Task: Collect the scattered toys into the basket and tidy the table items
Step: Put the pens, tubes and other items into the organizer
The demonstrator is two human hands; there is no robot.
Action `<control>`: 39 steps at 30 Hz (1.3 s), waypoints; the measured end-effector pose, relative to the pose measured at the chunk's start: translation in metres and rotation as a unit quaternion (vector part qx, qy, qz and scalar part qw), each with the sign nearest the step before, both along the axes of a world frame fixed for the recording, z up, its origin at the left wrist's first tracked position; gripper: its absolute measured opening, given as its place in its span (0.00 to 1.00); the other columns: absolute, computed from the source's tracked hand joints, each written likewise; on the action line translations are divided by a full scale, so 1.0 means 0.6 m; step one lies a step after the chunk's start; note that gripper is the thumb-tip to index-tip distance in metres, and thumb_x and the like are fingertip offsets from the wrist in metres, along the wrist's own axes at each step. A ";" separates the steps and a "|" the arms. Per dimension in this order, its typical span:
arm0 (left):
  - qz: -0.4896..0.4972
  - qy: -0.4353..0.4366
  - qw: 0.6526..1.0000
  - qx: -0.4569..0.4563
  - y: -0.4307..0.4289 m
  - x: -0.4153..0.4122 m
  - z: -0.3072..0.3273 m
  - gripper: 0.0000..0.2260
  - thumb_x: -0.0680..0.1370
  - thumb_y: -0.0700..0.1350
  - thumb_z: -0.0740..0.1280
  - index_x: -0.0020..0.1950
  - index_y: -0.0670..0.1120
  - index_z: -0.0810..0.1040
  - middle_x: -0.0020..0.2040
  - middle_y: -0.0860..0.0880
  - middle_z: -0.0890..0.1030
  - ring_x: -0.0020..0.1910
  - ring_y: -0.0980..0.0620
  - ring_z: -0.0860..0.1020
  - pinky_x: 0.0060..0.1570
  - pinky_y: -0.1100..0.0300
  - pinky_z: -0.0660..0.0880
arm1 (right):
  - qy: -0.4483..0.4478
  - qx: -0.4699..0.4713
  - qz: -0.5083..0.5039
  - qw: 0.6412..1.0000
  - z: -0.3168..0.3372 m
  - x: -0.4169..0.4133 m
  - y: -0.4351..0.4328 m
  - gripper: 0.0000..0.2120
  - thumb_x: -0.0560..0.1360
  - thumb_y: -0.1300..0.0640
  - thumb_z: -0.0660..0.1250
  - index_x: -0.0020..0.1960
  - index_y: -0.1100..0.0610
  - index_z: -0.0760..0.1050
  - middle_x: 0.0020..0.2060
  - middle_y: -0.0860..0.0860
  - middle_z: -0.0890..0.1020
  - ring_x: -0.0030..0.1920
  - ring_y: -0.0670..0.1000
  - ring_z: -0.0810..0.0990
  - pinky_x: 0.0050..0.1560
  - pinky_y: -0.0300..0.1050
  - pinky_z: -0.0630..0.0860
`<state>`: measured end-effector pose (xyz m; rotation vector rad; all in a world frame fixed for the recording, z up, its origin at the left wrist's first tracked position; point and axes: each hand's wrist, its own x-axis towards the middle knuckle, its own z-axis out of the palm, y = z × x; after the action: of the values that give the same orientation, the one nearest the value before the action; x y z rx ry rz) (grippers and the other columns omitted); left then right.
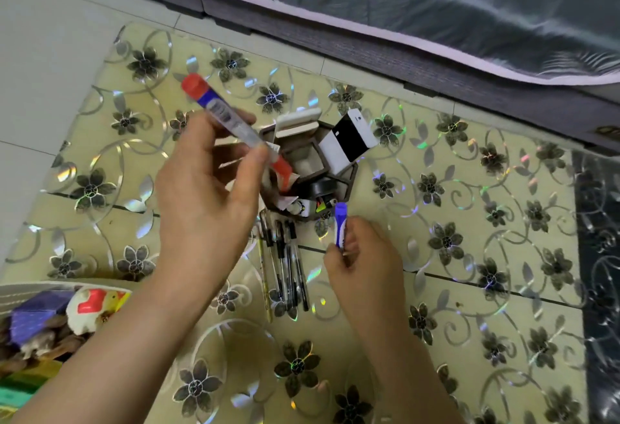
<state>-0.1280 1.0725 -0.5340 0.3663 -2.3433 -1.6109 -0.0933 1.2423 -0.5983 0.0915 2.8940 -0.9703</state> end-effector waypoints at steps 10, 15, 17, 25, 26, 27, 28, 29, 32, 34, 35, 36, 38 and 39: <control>-0.155 -0.092 0.932 -0.314 0.011 -0.115 -0.108 0.13 0.72 0.45 0.70 0.56 0.50 0.78 0.44 0.42 0.83 0.46 0.39 0.79 0.40 0.53 0.70 | 0.143 -0.135 -0.064 0.978 0.110 -0.127 -0.003 0.04 0.76 0.55 0.65 0.49 0.54 0.74 0.34 0.38 0.79 0.36 0.36 0.79 0.41 0.29 0.72; -0.183 -0.099 0.904 -0.373 0.001 -0.132 -0.118 0.09 0.75 0.45 0.65 0.53 0.45 0.78 0.42 0.37 0.78 0.46 0.37 0.75 0.39 0.55 0.62 | 0.168 -0.090 -0.004 0.982 0.087 -0.173 -0.024 0.07 0.76 0.55 0.64 0.47 0.59 0.75 0.33 0.45 0.80 0.35 0.45 0.80 0.41 0.42 0.77; -0.214 -0.116 0.885 -0.397 -0.002 -0.139 -0.119 0.08 0.76 0.45 0.64 0.49 0.42 0.78 0.42 0.37 0.79 0.47 0.37 0.74 0.44 0.52 0.66 | 0.150 -0.064 0.032 0.986 0.057 -0.184 -0.034 0.08 0.76 0.55 0.63 0.46 0.60 0.75 0.34 0.52 0.81 0.36 0.54 0.81 0.41 0.53 0.76; -0.222 -0.121 0.853 -0.456 0.002 -0.131 -0.131 0.14 0.76 0.51 0.62 0.49 0.44 0.81 0.49 0.40 0.78 0.50 0.39 0.73 0.54 0.51 0.66 | 0.122 -0.010 0.074 0.990 0.017 -0.207 -0.051 0.09 0.73 0.56 0.65 0.46 0.62 0.77 0.37 0.57 0.83 0.40 0.60 0.81 0.42 0.55 0.76; -0.211 -0.115 0.858 -0.454 0.003 -0.129 -0.130 0.13 0.76 0.51 0.62 0.49 0.44 0.82 0.48 0.40 0.78 0.49 0.39 0.73 0.55 0.51 0.65 | 0.109 -0.010 0.081 0.991 0.012 -0.205 -0.050 0.08 0.72 0.57 0.66 0.46 0.62 0.77 0.36 0.57 0.83 0.40 0.60 0.81 0.43 0.54 0.76; -0.207 -0.114 0.861 -0.450 0.005 -0.127 -0.130 0.13 0.76 0.51 0.63 0.48 0.44 0.82 0.47 0.40 0.78 0.49 0.39 0.73 0.55 0.51 0.65 | 0.089 -0.005 0.090 0.992 0.005 -0.200 -0.047 0.07 0.72 0.58 0.67 0.45 0.62 0.78 0.36 0.57 0.83 0.40 0.60 0.81 0.43 0.53 0.76; -0.206 -0.114 0.862 -0.449 0.006 -0.127 -0.131 0.13 0.75 0.51 0.63 0.47 0.44 0.82 0.47 0.39 0.78 0.50 0.39 0.73 0.56 0.51 0.66 | 0.066 0.006 0.099 0.993 -0.005 -0.193 -0.045 0.05 0.71 0.59 0.68 0.44 0.61 0.78 0.35 0.57 0.82 0.39 0.60 0.80 0.42 0.52 0.76; -0.206 -0.118 0.862 -0.448 0.006 -0.128 -0.133 0.13 0.75 0.51 0.63 0.47 0.44 0.82 0.46 0.40 0.78 0.50 0.39 0.73 0.56 0.51 0.66 | 0.048 0.015 0.106 0.993 -0.014 -0.185 -0.042 0.03 0.71 0.61 0.68 0.43 0.60 0.78 0.34 0.57 0.82 0.39 0.60 0.80 0.42 0.51 0.75; -0.197 -0.111 0.881 -0.415 0.004 -0.125 -0.129 0.11 0.74 0.51 0.65 0.46 0.46 0.82 0.45 0.42 0.79 0.53 0.40 0.73 0.55 0.52 0.67 | 0.033 -0.020 0.097 0.995 -0.023 -0.166 -0.036 0.08 0.69 0.65 0.67 0.47 0.59 0.78 0.37 0.56 0.82 0.41 0.60 0.80 0.44 0.52 0.77; -0.176 -0.089 0.906 -0.375 -0.004 -0.112 -0.125 0.09 0.73 0.48 0.66 0.49 0.47 0.82 0.48 0.43 0.80 0.55 0.41 0.73 0.55 0.55 0.66 | 0.037 -0.055 0.068 0.996 -0.019 -0.149 -0.036 0.16 0.69 0.67 0.65 0.56 0.57 0.76 0.44 0.54 0.82 0.46 0.56 0.80 0.49 0.55 0.78; -0.157 -0.076 0.918 -0.357 -0.009 -0.103 -0.124 0.10 0.72 0.46 0.66 0.51 0.48 0.82 0.50 0.44 0.80 0.56 0.41 0.73 0.56 0.56 0.65 | 0.043 -0.054 0.051 0.996 -0.016 -0.137 -0.034 0.17 0.70 0.67 0.64 0.58 0.55 0.75 0.47 0.52 0.82 0.47 0.55 0.80 0.51 0.54 0.77; -0.132 -0.058 0.930 -0.339 -0.013 -0.089 -0.120 0.11 0.72 0.45 0.66 0.53 0.48 0.82 0.51 0.45 0.80 0.57 0.42 0.73 0.57 0.59 0.64 | 0.056 -0.049 0.034 0.997 -0.015 -0.122 -0.031 0.17 0.71 0.66 0.64 0.58 0.54 0.75 0.48 0.51 0.81 0.48 0.53 0.79 0.51 0.54 0.77; -0.068 -0.023 0.952 -0.298 -0.019 -0.050 -0.113 0.11 0.73 0.41 0.66 0.54 0.48 0.81 0.53 0.48 0.78 0.58 0.45 0.72 0.57 0.63 0.62 | 0.103 -0.056 0.007 0.993 -0.018 -0.082 -0.025 0.12 0.73 0.65 0.64 0.54 0.54 0.75 0.45 0.49 0.80 0.46 0.51 0.79 0.48 0.52 0.76; -0.036 -0.021 0.960 -0.277 -0.019 -0.026 -0.113 0.12 0.72 0.40 0.66 0.54 0.47 0.79 0.53 0.48 0.77 0.57 0.45 0.72 0.56 0.64 0.62 | 0.123 -0.068 -0.005 0.990 -0.022 -0.060 -0.023 0.09 0.74 0.64 0.64 0.52 0.55 0.75 0.43 0.49 0.80 0.44 0.51 0.79 0.46 0.51 0.76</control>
<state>-0.1433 1.0611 -0.6016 0.1928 -2.7277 -0.9084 -0.1293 1.2287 -0.6116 -0.0234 3.0358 -1.2594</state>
